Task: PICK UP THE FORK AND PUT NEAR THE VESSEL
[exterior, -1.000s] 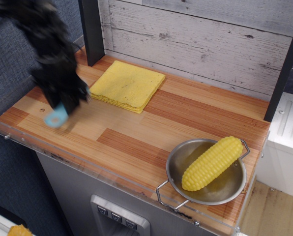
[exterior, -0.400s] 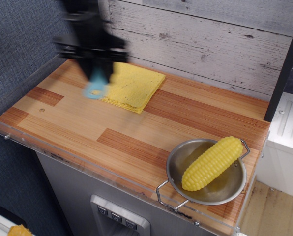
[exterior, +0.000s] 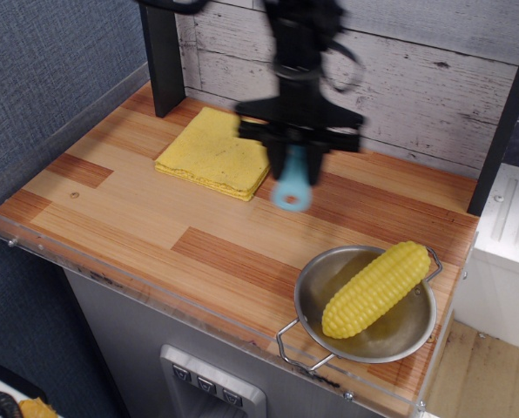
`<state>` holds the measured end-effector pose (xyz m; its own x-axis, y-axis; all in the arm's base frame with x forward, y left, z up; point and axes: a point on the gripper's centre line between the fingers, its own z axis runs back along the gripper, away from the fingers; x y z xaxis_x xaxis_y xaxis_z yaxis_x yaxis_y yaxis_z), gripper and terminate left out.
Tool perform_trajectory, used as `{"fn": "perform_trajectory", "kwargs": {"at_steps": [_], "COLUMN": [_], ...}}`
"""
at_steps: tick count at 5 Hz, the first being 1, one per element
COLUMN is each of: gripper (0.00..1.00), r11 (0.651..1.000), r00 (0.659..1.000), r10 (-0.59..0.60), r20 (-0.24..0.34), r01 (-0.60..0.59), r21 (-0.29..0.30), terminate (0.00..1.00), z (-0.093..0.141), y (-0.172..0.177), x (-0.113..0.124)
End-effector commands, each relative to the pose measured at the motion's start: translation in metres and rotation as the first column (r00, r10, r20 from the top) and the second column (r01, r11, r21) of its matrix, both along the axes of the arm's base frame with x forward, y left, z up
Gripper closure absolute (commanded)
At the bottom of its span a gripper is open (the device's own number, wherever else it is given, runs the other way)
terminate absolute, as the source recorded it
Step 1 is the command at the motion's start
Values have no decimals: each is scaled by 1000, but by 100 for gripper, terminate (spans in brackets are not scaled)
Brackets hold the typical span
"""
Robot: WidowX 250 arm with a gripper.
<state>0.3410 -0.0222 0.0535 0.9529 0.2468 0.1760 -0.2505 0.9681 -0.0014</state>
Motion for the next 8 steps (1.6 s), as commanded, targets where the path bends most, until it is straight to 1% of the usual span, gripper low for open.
{"fn": "perform_trajectory", "kwargs": {"at_steps": [1, 2, 3, 4, 5, 6, 7, 8], "gripper": [100, 100, 100, 100, 100, 100, 100, 100], "r11": [997, 996, 997, 997, 998, 997, 997, 997], "r00": [995, 989, 984, 986, 990, 994, 995, 997], "r10": [-46, -63, -77, -69, -62, -72, -77, -77], "r20": [91, 133, 161, 152, 129, 86, 58, 22], "r01": [41, 53, 76, 71, 65, 72, 77, 78], "r21": [63, 77, 15, -7, -18, 1, -1, -19], "terminate": [0, 0, 0, 0, 0, 0, 0, 0], "z": [-1, -10, -12, -17, -21, -23, -26, -26], "y": [-34, -52, -63, -66, -66, -63, -59, -56], "x": [12, 20, 32, 41, 48, 49, 49, 49]}}
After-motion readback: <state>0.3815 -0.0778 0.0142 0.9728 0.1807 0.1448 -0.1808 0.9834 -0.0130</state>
